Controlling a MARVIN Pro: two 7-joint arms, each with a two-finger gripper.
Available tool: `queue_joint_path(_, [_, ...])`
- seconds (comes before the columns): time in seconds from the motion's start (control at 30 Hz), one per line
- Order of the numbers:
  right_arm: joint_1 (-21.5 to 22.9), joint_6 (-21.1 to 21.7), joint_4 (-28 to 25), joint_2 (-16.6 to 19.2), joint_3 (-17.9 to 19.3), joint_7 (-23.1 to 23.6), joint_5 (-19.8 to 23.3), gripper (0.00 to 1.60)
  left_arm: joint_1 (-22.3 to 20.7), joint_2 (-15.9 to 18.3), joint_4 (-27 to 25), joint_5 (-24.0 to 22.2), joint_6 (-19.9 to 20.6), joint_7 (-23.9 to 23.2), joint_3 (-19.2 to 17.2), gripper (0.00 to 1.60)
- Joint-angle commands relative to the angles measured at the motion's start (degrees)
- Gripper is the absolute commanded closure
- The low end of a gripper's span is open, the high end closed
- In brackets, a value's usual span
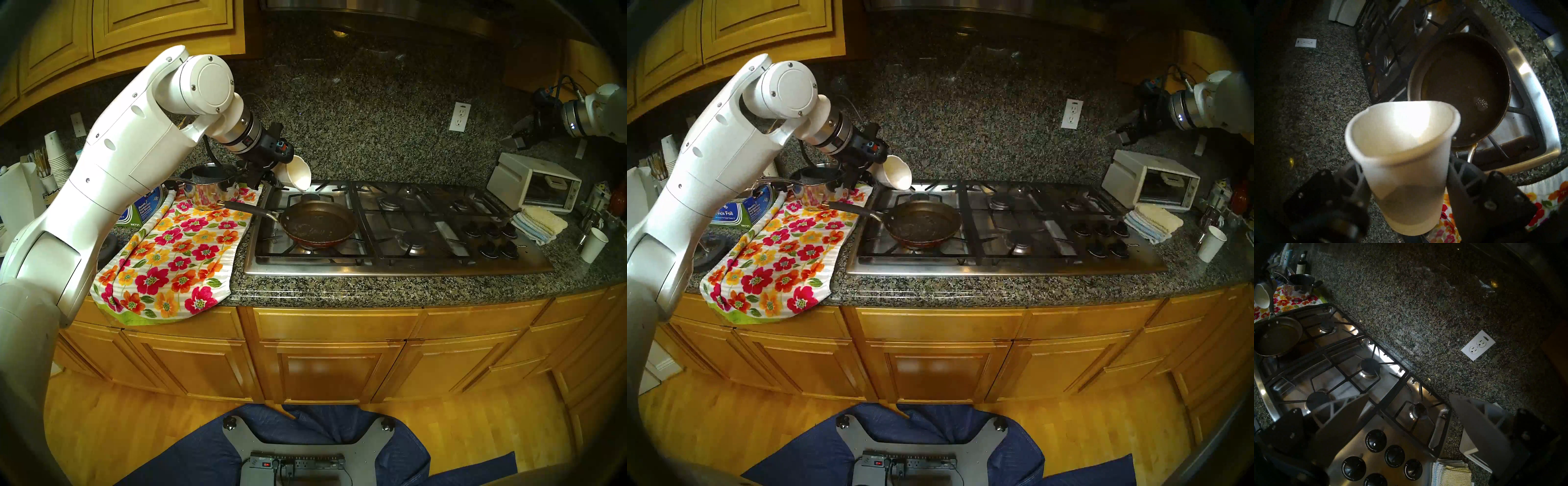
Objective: Pick up the water cup, pour water into the pot, turn on the stove
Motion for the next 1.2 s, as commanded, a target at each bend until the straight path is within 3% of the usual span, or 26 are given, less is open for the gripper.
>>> queue_joint_path(0.0, [1.8, -0.1, 1.5, -0.4, 0.0, -0.2, 0.3, 0.00, -1.4, 2.0, -2.4, -3.1, 3.5, -0.4, -5.1, 0.81])
queue_joint_path(0.67, [1.8, -0.1, 1.6, -0.4, 0.0, -0.1, 0.3, 0.00, 3.7, 5.6, -3.7, -10.4, 12.3, 1.8, -15.4, 0.70])
queue_joint_path(0.9, [1.8, -0.1, 1.6, -0.4, 0.0, -0.1, 0.3, 0.00, 7.5, 7.4, -4.5, -13.2, 14.0, 3.4, -19.7, 0.66])
queue_joint_path(1.17, [1.8, -0.1, 1.5, -0.4, 0.0, -0.2, 0.3, 0.00, 14.0, 9.0, -4.7, -19.0, 14.1, 6.4, -27.6, 0.56])
